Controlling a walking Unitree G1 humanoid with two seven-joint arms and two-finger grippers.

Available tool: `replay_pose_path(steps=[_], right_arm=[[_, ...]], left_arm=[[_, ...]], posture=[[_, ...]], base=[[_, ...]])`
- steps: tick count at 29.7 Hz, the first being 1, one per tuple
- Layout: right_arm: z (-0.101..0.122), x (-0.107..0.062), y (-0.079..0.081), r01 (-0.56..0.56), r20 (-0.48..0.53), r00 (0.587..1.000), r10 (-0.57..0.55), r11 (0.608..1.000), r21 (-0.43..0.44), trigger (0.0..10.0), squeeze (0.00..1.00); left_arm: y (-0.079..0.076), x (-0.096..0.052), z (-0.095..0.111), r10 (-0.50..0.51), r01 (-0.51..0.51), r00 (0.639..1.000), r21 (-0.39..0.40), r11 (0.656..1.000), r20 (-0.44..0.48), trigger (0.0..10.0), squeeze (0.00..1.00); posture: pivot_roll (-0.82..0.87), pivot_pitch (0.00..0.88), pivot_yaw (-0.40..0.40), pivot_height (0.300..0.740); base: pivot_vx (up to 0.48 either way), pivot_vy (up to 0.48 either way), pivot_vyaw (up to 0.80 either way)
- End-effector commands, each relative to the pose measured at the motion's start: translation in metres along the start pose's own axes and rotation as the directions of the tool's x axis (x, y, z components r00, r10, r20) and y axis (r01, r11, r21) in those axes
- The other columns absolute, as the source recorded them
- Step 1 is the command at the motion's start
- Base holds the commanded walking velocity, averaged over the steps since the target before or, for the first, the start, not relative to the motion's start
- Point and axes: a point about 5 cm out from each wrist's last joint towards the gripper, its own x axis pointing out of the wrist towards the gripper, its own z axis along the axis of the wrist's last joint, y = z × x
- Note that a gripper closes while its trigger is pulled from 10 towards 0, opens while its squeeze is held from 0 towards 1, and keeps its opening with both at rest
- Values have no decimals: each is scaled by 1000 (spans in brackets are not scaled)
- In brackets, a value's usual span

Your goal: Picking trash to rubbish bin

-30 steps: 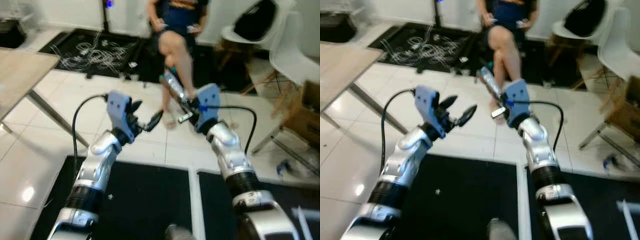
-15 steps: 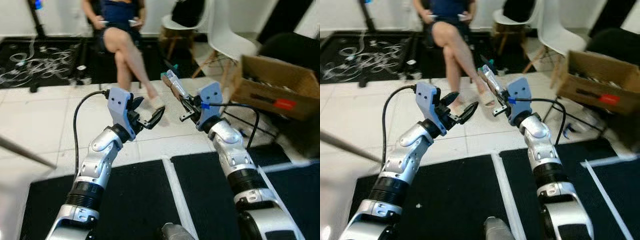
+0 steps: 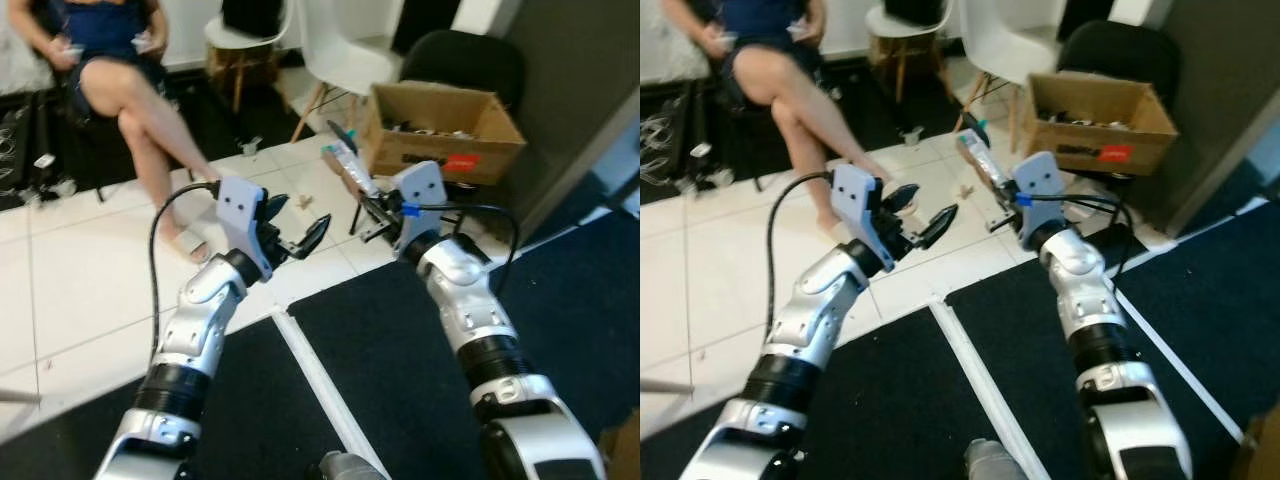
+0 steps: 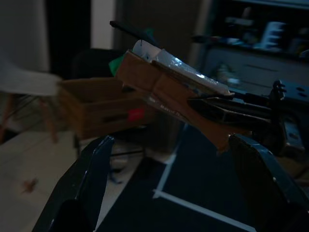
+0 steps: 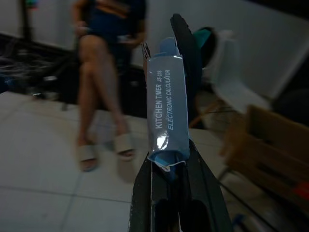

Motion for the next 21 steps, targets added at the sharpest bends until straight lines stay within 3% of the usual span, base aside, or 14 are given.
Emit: replay_pose_path(steps=[1, 21], right_arm=[[-3, 0, 5, -12, -6, 1000, 12, 1000, 19, 10000, 0], [-3, 0, 4, -17, -7, 1000, 17, 1000, 22, 10000, 0]], left_arm=[[-2, -1, -4, -6, 6, 1000, -6, 1000, -10, 10000, 0], [0, -1, -3, 3, -3, 1000, -27, 1000, 8, 10000, 0]], posture=[[-59, 0, -51, 740], [-61, 0, -56, 740]], base=[[0, 0, -800], [0, 0, -800]])
